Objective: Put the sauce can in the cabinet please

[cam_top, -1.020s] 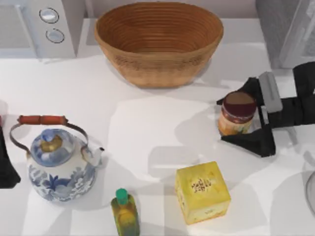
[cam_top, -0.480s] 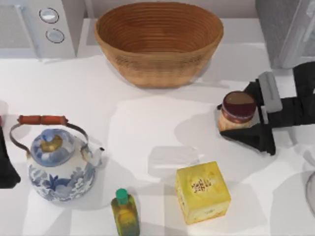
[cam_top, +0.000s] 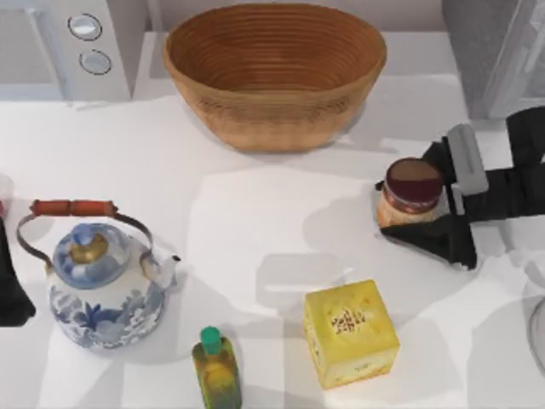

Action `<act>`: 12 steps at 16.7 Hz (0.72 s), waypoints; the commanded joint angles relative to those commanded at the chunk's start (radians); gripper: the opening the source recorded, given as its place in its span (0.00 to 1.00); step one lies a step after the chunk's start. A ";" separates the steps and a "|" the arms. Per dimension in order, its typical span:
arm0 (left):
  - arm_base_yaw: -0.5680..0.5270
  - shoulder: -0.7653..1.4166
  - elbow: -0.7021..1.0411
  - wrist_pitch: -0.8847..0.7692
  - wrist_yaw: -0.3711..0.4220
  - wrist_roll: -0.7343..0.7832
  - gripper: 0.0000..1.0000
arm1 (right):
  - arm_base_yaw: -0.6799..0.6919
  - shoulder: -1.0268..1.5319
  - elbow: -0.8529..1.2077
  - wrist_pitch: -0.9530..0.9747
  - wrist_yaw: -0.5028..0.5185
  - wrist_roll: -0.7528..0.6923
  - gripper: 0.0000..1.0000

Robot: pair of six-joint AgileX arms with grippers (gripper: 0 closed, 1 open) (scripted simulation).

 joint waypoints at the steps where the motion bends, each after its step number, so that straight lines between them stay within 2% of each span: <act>1: 0.000 0.000 0.000 0.000 0.000 0.000 1.00 | 0.000 0.000 0.000 0.000 0.000 0.000 0.00; 6: 0.000 0.000 0.000 0.000 0.000 0.000 1.00 | -0.005 -0.029 0.013 -0.039 -0.001 0.006 0.00; 12: 0.000 0.000 0.000 0.000 0.000 0.000 1.00 | -0.005 -0.187 0.093 -0.313 0.001 -0.010 0.00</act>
